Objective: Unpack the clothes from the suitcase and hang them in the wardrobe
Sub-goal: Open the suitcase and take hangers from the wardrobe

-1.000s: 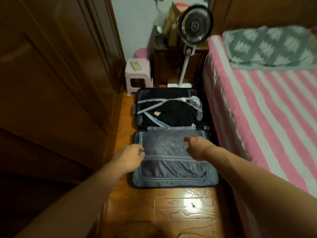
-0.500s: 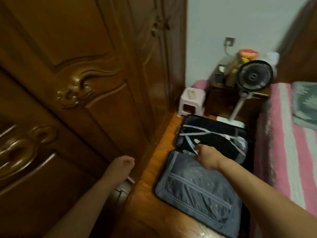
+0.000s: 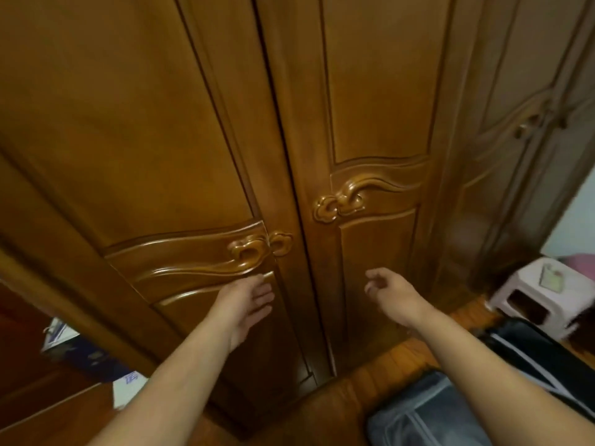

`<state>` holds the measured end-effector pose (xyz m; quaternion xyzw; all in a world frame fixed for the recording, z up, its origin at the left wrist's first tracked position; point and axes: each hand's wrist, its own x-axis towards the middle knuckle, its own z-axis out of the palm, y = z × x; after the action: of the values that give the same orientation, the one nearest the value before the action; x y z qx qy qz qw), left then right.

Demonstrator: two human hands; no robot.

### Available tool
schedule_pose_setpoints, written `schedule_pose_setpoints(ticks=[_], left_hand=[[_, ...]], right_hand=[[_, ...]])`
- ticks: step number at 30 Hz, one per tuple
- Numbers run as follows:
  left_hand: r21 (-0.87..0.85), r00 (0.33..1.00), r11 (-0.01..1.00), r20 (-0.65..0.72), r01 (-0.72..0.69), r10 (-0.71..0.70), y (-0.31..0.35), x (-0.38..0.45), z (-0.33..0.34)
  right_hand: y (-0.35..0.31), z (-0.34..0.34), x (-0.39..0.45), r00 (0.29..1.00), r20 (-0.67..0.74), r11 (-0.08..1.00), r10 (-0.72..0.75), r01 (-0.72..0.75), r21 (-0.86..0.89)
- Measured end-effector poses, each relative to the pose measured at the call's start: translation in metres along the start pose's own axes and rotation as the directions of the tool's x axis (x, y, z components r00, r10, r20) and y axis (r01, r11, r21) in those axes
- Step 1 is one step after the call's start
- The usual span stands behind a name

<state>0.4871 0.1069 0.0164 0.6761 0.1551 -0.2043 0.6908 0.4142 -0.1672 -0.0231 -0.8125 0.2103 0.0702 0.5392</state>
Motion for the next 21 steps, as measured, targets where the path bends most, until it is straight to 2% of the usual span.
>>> schedule_pose_setpoints(ticks=[1,3,5,7,10,13,17,19,21], left_hand=[[-0.161,0.997,0.984,0.032,0.076,-0.072,0.011,0.011,0.012],[-0.368,0.989,0.918,0.061,0.148,-0.136,0.027,0.039,0.043],[-0.542,0.989,0.830,0.017,0.130,-0.144,0.037,0.066,0.077],[-0.664,0.979,0.743,-0.087,0.082,-0.185,0.040,0.081,0.103],[-0.644,0.942,0.762,-0.291,-0.066,-0.165,0.032,0.088,0.122],[-0.611,0.920,0.778,-0.372,-0.145,-0.121,0.024,0.086,0.127],[-0.553,0.921,0.814,-0.385,-0.177,-0.062,0.009,0.068,0.130],[-0.504,0.931,0.850,-0.361,-0.153,-0.047,-0.013,0.045,0.124],[-0.434,0.949,0.893,-0.314,-0.118,-0.027,-0.041,0.013,0.108]], right_hand=[[-0.007,0.004,0.008,1.000,-0.007,1.000,0.016,-0.016,0.010],[-0.017,0.007,0.020,0.999,-0.035,0.999,0.042,-0.041,0.022],[-0.022,0.004,0.026,0.996,-0.065,0.996,0.060,-0.056,0.065],[-0.022,-0.005,0.027,0.993,-0.080,0.986,0.081,-0.069,0.150],[-0.017,-0.020,0.022,0.984,-0.137,0.980,0.114,-0.089,0.176],[-0.007,-0.032,0.011,0.979,-0.147,0.975,0.138,-0.108,0.193],[-0.007,-0.049,-0.013,0.997,-0.050,0.984,0.063,-0.054,0.168],[-0.022,-0.050,-0.025,0.997,0.069,0.993,-0.038,0.029,0.115],[-0.048,-0.045,-0.043,0.968,0.178,0.982,-0.175,0.160,0.096]])
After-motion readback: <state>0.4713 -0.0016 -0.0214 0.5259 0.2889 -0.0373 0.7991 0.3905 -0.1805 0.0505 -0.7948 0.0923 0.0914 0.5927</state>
